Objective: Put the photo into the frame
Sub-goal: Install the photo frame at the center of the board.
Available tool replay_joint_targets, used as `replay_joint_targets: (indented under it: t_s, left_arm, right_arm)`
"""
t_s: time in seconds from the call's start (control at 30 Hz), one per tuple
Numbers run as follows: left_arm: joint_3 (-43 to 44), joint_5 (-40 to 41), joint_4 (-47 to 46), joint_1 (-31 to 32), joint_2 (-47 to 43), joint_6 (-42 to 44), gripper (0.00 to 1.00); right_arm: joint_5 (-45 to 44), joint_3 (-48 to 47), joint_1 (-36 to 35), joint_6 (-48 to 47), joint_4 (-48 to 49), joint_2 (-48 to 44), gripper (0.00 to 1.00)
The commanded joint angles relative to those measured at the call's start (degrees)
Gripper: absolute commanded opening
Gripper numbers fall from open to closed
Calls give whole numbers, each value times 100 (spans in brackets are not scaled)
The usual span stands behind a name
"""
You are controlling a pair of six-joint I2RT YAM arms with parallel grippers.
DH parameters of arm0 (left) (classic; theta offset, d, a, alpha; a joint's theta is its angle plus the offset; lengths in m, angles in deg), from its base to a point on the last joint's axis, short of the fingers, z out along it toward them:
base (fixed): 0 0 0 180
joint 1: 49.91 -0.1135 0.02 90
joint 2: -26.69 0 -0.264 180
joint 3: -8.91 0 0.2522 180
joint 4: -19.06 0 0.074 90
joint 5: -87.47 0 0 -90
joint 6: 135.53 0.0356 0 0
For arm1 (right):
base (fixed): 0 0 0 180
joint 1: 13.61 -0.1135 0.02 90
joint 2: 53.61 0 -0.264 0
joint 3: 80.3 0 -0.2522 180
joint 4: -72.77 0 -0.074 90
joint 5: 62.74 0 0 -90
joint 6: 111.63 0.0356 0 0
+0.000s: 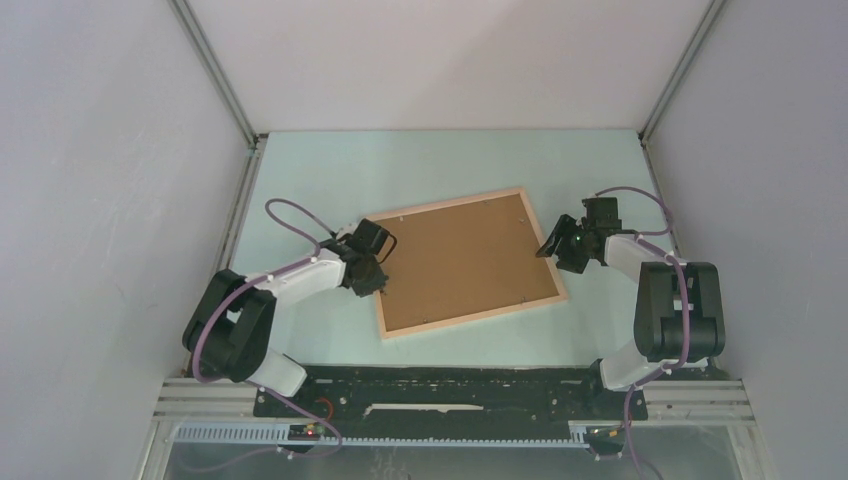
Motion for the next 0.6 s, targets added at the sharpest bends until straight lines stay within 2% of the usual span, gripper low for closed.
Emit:
replay_joint_targets:
  t_s: [0.0, 0.2, 0.4, 0.47, 0.5, 0.57]
  left_arm:
    - [-171, 130, 151, 39, 13, -1, 16]
    - [-178, 124, 138, 41, -40, 37, 4]
    - [-361, 6, -114, 41, -309, 180, 0]
    - [-380, 3, -97, 41, -358, 230, 4]
    - [-348, 66, -4, 41, -364, 232, 8]
    - [-262, 201, 185, 41, -371, 241, 33]
  right_arm:
    - [240, -10, -83, 104, 247, -109, 65]
    - [244, -10, -81, 110, 254, -99, 65]
    - [254, -12, -80, 112, 262, -91, 65]
    - [260, -10, -85, 114, 264, -91, 65]
    - [262, -10, -80, 115, 264, -92, 65]
    - [263, -10, -83, 111, 264, -95, 65]
